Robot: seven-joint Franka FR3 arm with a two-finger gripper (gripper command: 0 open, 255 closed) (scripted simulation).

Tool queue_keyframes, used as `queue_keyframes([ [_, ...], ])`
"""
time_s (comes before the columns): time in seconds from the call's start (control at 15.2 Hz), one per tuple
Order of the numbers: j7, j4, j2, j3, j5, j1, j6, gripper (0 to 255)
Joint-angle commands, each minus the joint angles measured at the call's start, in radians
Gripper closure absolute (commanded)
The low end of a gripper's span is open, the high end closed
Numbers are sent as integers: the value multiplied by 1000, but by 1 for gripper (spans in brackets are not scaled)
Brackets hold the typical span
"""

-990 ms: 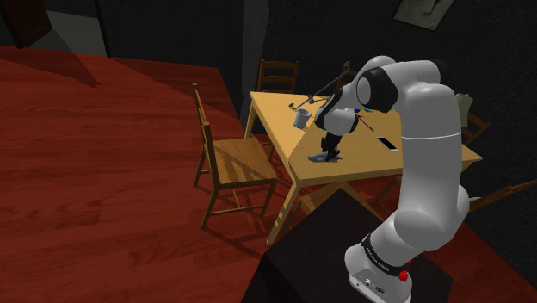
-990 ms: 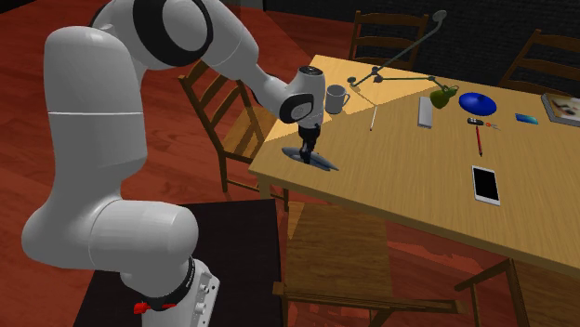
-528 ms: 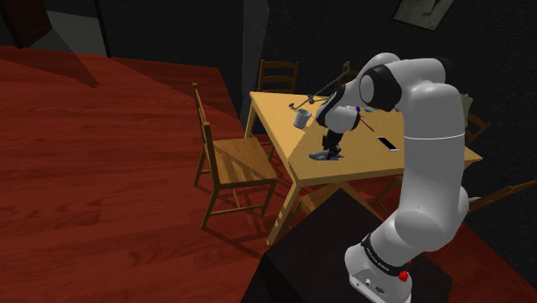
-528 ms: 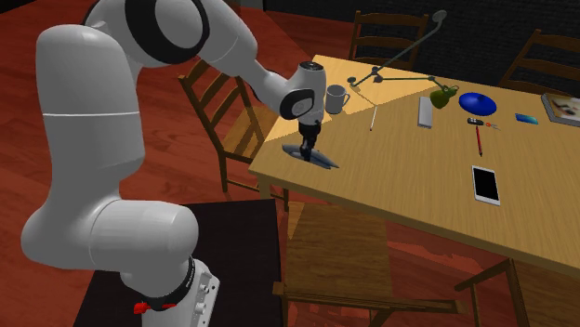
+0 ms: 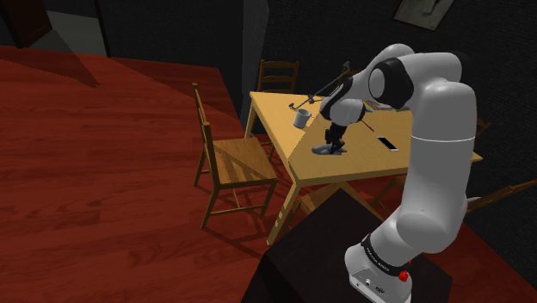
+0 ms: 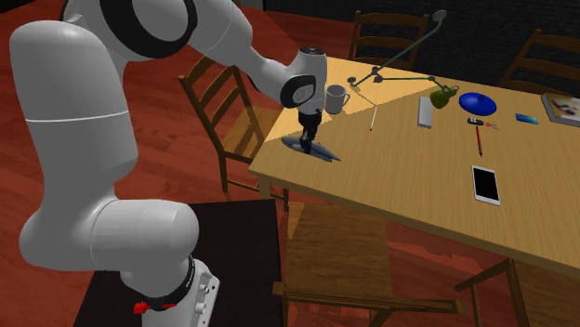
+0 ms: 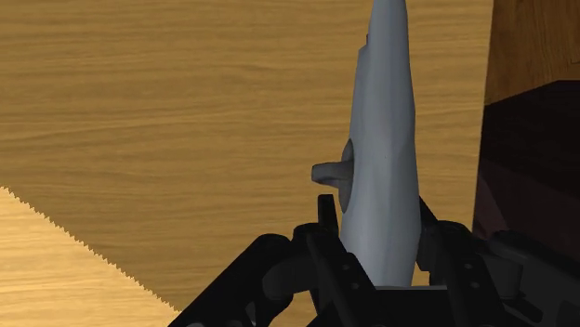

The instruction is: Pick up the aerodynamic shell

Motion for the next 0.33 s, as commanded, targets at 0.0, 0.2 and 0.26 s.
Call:
queue_keyframes([
  [0.0, 9, -1, -21, -16, -17, 11, -18, 255],
  [0.2, 19, -2, -44, -32, -36, 24, -38, 255],
  [0.26, 19, -2, -44, -32, -36, 23, -38, 255],
])
